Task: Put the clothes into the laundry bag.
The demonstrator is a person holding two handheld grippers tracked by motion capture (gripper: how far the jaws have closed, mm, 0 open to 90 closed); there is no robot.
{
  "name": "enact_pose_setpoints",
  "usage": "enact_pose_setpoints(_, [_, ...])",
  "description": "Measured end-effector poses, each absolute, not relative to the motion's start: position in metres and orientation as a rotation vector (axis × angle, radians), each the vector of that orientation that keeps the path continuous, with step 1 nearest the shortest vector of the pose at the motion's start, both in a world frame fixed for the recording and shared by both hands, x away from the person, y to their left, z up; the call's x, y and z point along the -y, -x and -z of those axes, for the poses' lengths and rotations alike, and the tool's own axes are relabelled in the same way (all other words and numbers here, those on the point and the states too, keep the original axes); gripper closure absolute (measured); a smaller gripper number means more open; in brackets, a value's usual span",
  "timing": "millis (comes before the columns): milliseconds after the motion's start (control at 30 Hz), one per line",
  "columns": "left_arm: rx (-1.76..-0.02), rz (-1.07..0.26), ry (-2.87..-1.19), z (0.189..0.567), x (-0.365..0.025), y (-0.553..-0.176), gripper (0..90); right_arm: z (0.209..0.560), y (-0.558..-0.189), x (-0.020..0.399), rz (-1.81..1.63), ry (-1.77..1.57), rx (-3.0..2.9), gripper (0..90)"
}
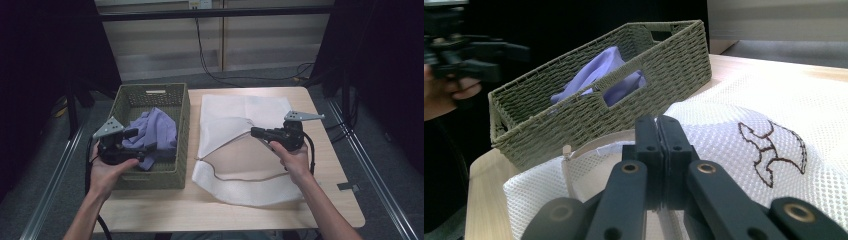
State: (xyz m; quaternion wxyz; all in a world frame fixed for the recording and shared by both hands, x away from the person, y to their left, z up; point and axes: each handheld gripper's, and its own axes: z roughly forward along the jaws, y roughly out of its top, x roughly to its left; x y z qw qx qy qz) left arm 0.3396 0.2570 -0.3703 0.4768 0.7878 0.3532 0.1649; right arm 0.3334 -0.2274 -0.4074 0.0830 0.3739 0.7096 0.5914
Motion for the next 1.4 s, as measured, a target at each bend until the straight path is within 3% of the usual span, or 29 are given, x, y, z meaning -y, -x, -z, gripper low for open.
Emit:
enact_pose_setpoints(233, [-0.956, -0.368, -1.932, 0.385, -0.259, -0.378, 14.6, 0.409, -0.335, 0.227, -1.77, -1.119, -2.124, 88.9])
enact_pose_setpoints(600, [-1.023, -0.343, -2.011, 0.404, -0.255, -0.412, 12.4, 0.409, -0.337, 0.226, -1.765, -1.13, -2.143, 89.1])
enact_pose_setpoints(1167, [-1.009, -0.27, -2.221, 0.423, -0.238, -0.439, 9.6, 0.41, -0.337, 0.224, -1.742, -1.129, -2.167, 89.1])
enact_pose_setpoints(1400, [-0.999, -0.172, -2.343, 0.442, -0.239, -0.443, 14.1, 0.412, -0.337, 0.224, -1.741, -1.131, -2.181, 89.1])
